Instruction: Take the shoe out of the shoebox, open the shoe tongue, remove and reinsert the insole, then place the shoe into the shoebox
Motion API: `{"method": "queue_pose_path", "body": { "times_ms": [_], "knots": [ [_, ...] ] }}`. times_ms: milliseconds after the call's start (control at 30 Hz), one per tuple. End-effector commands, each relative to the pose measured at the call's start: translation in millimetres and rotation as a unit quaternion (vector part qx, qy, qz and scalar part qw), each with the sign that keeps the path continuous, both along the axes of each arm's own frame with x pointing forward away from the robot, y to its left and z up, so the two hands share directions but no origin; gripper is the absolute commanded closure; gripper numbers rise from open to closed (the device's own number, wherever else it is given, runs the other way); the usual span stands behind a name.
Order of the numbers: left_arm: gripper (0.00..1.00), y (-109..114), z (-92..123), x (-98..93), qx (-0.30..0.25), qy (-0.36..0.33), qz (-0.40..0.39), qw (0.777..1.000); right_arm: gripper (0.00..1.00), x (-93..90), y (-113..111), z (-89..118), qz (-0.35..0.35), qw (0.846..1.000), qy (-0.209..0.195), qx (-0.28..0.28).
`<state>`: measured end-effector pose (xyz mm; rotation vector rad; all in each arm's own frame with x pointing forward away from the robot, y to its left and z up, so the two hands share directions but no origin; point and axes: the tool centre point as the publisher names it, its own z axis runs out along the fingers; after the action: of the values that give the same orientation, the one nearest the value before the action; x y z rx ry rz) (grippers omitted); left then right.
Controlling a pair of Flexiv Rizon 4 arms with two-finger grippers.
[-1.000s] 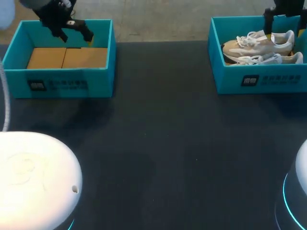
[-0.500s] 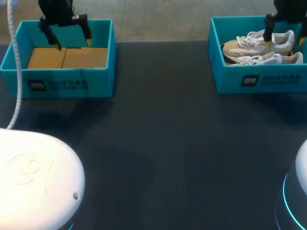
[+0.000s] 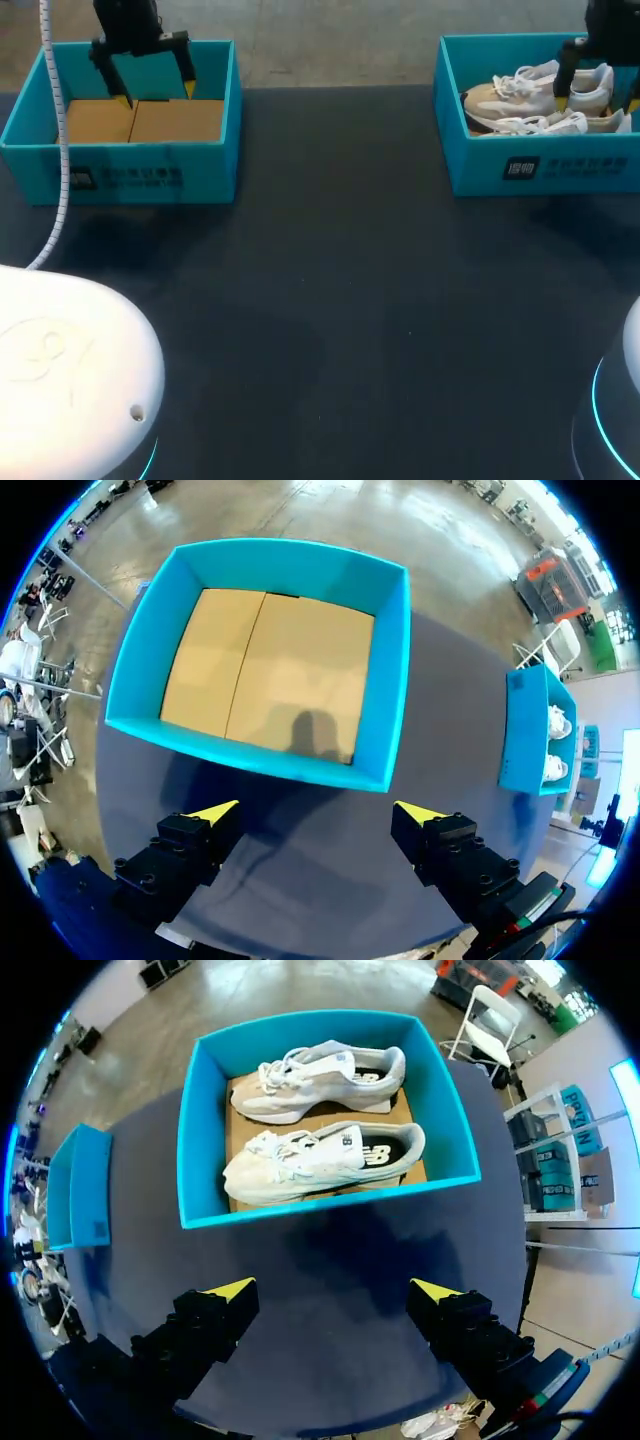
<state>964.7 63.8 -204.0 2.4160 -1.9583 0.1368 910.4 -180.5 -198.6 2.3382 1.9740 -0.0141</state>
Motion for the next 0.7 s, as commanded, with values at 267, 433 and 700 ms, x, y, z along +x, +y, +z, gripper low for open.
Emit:
{"method": "queue_pose_path", "body": {
  "times_ms": [267, 433, 700],
  "knots": [
    [0.00, 5.2, 0.2, 7.8, 0.027, -0.001, 0.057, 0.998, 0.00, -18.9, 3.1, -3.3, 0.016, 0.999, -0.030, -0.002],
    [0.00, 7.0, -0.8, 20.3, 0.030, -0.006, 0.108, 0.994, 0.00, -20.9, 8.4, -3.4, 0.038, 0.999, -0.027, 0.008],
    [0.00, 5.2, 17.3, 21.2, 0.004, 0.010, 0.154, 0.988, 0.00, -21.7, 12.0, -3.3, 0.052, 0.998, -0.021, 0.011]
  ]
}}
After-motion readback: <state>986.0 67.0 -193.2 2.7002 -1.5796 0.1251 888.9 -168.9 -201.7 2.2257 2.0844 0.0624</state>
